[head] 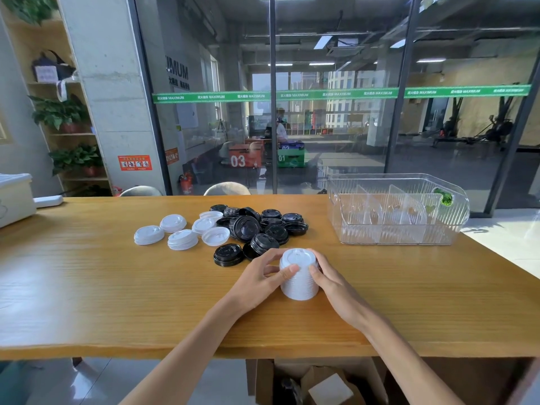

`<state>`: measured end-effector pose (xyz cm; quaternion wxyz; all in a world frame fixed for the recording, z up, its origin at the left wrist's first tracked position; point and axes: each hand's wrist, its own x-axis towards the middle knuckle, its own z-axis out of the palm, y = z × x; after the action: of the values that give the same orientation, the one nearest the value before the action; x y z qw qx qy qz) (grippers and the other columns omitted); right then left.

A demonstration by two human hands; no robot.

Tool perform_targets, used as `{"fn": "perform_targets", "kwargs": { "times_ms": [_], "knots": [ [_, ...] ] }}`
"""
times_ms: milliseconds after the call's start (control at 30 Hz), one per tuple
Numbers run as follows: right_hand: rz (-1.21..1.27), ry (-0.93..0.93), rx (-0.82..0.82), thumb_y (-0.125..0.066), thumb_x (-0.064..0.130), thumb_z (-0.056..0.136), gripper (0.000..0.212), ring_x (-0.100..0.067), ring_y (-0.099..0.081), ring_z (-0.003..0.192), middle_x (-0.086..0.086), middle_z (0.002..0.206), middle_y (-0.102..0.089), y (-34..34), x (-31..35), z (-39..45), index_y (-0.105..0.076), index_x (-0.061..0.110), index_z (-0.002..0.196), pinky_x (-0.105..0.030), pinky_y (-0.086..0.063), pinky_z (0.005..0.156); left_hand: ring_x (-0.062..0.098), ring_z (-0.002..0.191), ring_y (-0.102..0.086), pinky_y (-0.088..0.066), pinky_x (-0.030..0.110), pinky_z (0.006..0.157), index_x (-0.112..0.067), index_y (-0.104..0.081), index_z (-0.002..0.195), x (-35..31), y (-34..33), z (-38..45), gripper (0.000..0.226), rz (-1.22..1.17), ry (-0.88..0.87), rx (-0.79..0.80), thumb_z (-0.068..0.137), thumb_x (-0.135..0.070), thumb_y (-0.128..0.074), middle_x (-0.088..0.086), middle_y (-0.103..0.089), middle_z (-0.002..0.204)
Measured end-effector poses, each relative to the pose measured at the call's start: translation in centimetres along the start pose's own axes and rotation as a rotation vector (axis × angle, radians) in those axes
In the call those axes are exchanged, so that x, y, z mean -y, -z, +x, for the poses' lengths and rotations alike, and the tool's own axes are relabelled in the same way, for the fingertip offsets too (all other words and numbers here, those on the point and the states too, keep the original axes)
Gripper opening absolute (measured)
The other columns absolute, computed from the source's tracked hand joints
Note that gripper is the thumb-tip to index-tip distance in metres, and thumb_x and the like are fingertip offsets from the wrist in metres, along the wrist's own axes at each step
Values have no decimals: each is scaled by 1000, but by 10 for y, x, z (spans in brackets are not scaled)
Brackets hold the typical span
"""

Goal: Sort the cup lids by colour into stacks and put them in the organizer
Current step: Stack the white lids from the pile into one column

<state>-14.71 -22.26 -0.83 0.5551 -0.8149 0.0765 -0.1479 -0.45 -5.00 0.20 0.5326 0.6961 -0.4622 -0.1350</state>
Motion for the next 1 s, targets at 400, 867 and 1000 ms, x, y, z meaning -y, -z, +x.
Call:
{"fn": "perform_targets", "kwargs": {
  "times_ms": [400, 867, 1000],
  "knots": [
    [-106, 63, -118, -64, 73, 93, 65, 19, -51, 127, 38, 136, -57, -2, 3, -3, -39, 55, 149, -12, -46, 99, 6, 131, -65, -54, 40, 113, -38, -54, 147, 8, -4, 3, 86, 66, -7, 26, 74, -54, -98, -17, -69, 140],
    [-120, 55, -98, -61, 61, 101, 56, 18, -56, 120, 29, 134, -60, -5, 7, -5, -36, 45, 149, -4, -46, 91, 8, 128, -67, -54, 41, 113, -32, -57, 145, 10, -2, 5, 85, 47, -6, 44, 73, -50, -99, -15, -72, 136],
    [-92, 54, -118, -66, 62, 98, 50, 20, -55, 120, 45, 125, -59, -4, 9, -6, -41, 55, 141, -3, -45, 89, 2, 133, -62, -51, 31, 113, -37, -49, 154, 5, 11, 4, 95, 63, 9, 97, 74, -53, -98, -20, -66, 144]
  ]
}}
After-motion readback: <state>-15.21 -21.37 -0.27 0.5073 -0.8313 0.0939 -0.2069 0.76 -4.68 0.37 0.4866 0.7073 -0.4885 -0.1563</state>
